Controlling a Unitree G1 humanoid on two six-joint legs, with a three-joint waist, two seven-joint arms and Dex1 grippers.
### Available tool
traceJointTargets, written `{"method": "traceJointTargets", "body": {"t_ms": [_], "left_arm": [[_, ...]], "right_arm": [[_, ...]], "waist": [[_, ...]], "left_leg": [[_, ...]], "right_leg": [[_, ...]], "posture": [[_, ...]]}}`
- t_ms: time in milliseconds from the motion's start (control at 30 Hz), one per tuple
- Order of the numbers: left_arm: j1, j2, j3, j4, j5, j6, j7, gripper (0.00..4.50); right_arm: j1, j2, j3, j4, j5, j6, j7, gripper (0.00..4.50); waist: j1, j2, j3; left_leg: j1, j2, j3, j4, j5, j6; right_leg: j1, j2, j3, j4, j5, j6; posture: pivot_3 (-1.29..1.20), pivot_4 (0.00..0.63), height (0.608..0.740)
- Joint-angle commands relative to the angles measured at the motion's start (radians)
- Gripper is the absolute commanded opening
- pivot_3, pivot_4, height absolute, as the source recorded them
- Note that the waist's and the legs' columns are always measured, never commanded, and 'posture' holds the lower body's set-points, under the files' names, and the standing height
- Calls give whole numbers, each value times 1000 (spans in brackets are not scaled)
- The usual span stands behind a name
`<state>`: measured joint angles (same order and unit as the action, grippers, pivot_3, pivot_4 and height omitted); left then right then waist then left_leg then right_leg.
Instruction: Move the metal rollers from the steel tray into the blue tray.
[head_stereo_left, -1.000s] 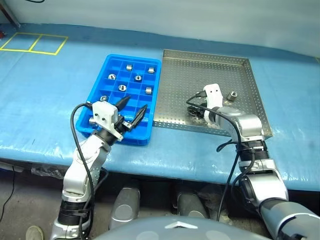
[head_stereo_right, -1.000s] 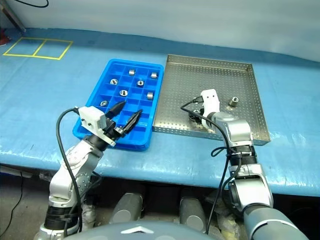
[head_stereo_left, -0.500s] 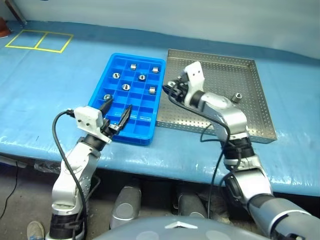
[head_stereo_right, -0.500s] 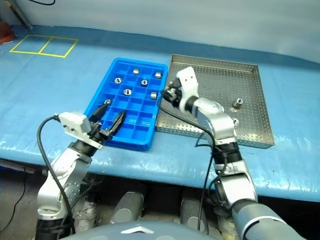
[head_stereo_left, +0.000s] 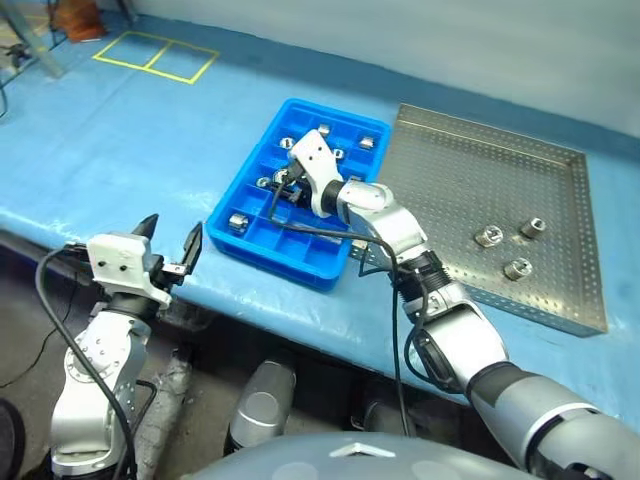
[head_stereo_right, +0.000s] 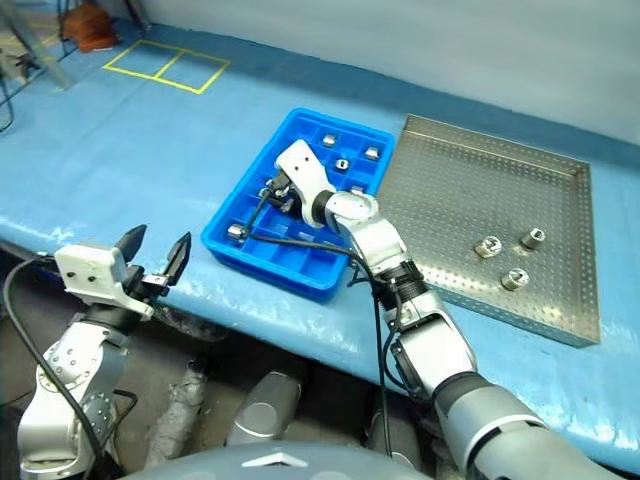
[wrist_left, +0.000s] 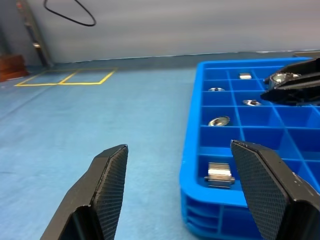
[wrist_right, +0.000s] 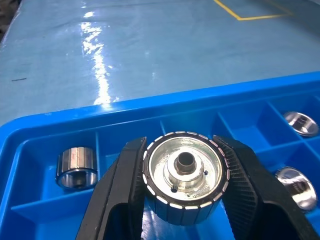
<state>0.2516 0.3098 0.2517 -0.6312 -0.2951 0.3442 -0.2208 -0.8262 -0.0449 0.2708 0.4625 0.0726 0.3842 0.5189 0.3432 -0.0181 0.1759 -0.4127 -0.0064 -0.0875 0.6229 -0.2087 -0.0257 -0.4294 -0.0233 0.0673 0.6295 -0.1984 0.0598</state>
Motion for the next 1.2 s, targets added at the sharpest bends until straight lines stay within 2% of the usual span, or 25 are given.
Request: {"method": "traceJointTargets", "body": {"t_ms": [33, 167, 400, 733, 833, 1033, 1200], "left_arm": [[1, -5, 15, -55, -13, -1, 5, 3577], [-5, -6, 2, -45, -10, 0, 1, 3577], [-29, 0, -11, -19, -10, 3, -11, 3577], [-52, 1, -44, -4, -5, 16, -32, 3577], [-51, -4, -55, -7, 1, 20, -26, 3577], [-61, -9, -86, 1, 9, 24, -24, 3577], [-96, -11, -123, 15, 18, 19, -29, 3577]], "right_arm": [[-32, -3, 17, 3, -48, -22, -6, 1712], [-21, -24, 6, 6, -71, -7, -9, 1712], [-7, -71, -46, -50, -41, 63, 11, 1712], [71, -152, -13, -201, -14, 158, 140, 1712], [96, -165, 15, -191, -52, 140, 125, 1712], [132, -134, -28, -192, -48, 80, 58, 3687], [171, -139, -184, -262, 6, 55, -48, 3687]], "waist": [[29, 0, 0], [86, 0, 0], [142, 0, 0], [159, 0, 0], [159, 0, 0], [157, -1, -1], [156, -1, -1]], "left_leg": [[0, 0, 0, 0, 0, 0], [0, 0, 0, 0, -1, -2], [-3, 1, 1, 0, -2, -3], [-7, 2, 1, 0, -2, -4], [-7, 2, 2, 0, -2, -4], [-6, 4, 4, 0, -2, -5], [-7, 7, 6, 1, -2, -6]], "right_leg": [[-1, 0, 0, 0, 0, 0], [-2, 0, -1, -1, -1, 0], [-7, 0, -2, -1, -1, 0], [-10, 1, -3, 0, 1, 2], [-9, 1, -3, 0, 1, 2], [-9, 1, -4, 0, 1, 1], [-10, 2, -6, 0, 2, -1]], "posture": [[596, 150, 740], [582, 150, 740], [551, 150, 740], [526, 150, 740], [526, 150, 740], [515, 150, 740], [475, 150, 740]]}}
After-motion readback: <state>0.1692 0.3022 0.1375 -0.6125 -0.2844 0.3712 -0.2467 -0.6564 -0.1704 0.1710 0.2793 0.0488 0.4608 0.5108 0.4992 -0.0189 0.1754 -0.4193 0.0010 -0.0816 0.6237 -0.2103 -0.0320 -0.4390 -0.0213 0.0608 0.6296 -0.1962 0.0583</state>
